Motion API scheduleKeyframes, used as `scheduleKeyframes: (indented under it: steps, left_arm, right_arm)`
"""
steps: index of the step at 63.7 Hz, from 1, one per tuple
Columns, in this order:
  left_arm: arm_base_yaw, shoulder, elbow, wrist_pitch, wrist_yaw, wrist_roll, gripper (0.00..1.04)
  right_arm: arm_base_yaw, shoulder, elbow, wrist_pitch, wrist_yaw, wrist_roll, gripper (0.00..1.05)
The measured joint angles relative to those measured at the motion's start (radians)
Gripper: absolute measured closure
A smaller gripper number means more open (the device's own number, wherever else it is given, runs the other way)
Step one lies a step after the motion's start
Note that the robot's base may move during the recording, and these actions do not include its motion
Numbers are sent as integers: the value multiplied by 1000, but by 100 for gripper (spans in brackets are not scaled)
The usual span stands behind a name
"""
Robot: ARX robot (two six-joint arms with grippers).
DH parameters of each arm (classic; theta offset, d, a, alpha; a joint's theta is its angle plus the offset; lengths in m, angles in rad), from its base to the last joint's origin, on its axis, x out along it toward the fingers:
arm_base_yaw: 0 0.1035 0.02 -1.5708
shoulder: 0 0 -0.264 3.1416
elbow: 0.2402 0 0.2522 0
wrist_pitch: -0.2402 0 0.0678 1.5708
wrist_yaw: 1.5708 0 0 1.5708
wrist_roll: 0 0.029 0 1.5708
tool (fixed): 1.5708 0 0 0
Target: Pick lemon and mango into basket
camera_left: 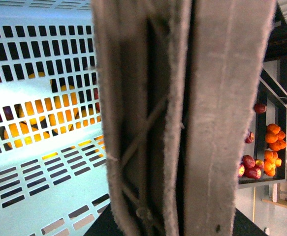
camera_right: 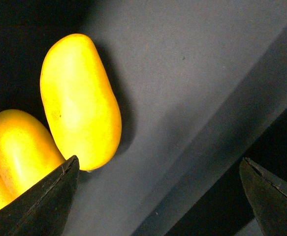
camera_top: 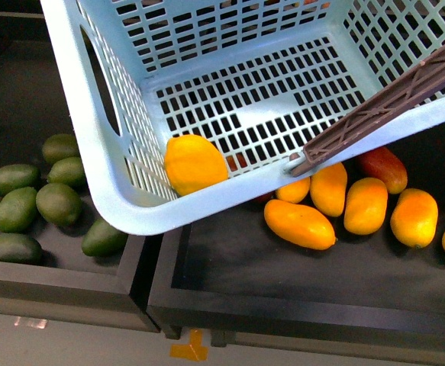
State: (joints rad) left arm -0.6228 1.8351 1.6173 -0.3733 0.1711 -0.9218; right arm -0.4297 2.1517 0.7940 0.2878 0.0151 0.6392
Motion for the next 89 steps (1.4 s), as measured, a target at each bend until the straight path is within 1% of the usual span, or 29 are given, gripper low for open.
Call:
scheduleKeyframes:
  steps: [14,27,68,89]
  left_arm:
    - [-3,0,0,0,-3,0,88]
    - [-1,0,0,0,-12,1,88]
    - [-1,0,0,0,-8,0,88]
    - [-1,0,0,0,-6,0,88]
  right_arm:
    - [56,86,112,-37,3,56,9]
    - [86,142,211,-67,10,86,9]
    - [141,301,473,-218,42,108,9]
    - [146,356,537,-250,57,108,9]
